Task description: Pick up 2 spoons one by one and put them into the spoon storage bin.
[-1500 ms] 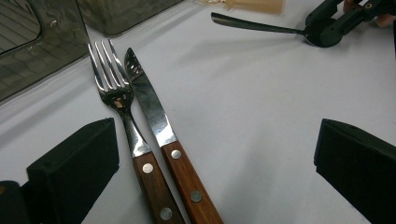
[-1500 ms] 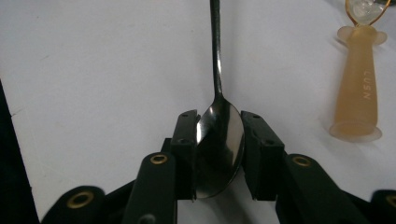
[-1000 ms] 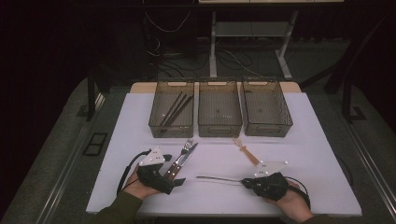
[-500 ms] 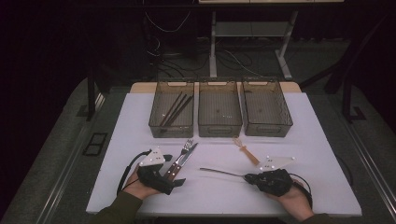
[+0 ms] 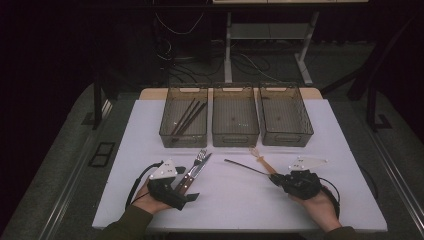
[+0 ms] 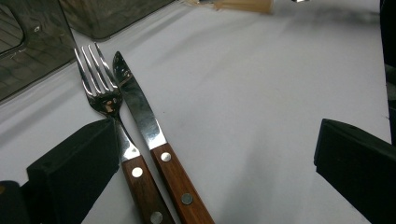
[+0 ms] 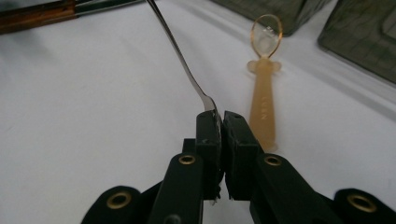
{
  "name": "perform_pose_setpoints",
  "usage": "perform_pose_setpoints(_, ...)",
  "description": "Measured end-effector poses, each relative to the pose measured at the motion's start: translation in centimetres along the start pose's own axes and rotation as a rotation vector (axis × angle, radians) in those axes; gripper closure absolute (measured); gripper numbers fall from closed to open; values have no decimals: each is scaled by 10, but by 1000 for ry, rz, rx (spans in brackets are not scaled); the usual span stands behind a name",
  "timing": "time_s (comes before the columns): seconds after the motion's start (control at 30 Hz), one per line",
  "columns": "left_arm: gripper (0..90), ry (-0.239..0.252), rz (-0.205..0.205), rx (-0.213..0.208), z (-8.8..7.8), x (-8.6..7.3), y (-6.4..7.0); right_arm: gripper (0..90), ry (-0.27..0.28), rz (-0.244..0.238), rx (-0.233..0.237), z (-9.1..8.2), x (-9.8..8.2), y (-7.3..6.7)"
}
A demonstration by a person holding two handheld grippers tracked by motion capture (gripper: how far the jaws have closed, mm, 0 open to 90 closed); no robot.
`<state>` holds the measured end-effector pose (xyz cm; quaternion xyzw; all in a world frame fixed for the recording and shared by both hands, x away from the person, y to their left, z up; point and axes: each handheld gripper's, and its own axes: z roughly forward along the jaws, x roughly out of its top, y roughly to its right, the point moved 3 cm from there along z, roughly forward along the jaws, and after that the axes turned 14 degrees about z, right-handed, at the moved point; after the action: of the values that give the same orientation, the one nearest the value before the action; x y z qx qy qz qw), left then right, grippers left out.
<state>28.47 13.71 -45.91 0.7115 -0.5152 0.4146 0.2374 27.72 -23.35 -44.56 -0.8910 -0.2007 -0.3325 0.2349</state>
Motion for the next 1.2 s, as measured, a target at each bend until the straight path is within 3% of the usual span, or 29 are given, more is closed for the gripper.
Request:
perform_pose_setpoints(0.53,0,0,2,-7,0,0,0,852,71,72,-44,-8,35,12)
perform_pose_setpoints(1.2,0,9,-7,-12,2,0,1,852,119,126,-138,6,94,16)
